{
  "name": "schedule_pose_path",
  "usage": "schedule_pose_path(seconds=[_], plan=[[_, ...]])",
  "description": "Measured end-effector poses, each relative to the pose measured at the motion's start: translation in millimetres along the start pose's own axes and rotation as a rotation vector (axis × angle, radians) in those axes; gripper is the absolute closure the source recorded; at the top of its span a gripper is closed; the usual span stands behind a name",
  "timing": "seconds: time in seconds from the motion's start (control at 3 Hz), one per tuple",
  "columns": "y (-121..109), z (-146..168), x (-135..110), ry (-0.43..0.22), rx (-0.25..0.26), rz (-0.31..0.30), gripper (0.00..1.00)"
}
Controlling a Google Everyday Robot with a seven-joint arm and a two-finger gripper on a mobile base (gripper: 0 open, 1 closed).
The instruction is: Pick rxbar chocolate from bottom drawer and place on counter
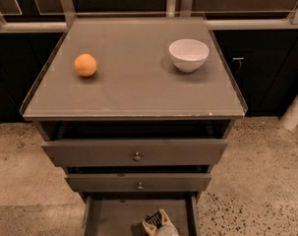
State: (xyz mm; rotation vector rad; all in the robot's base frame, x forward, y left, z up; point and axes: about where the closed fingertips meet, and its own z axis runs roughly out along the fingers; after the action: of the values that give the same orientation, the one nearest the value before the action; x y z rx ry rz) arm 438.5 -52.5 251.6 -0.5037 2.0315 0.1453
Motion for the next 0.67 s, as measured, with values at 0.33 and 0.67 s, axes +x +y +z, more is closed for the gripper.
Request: schedule_pose_path(seconds=[0.33,0.67], plan=[[-47.3,-57.2,-24.5,-0.078,0.041,0.004,1.00],[-72.3,-75.4,-18.9,-0.078,0.089,0.015,1.00]])
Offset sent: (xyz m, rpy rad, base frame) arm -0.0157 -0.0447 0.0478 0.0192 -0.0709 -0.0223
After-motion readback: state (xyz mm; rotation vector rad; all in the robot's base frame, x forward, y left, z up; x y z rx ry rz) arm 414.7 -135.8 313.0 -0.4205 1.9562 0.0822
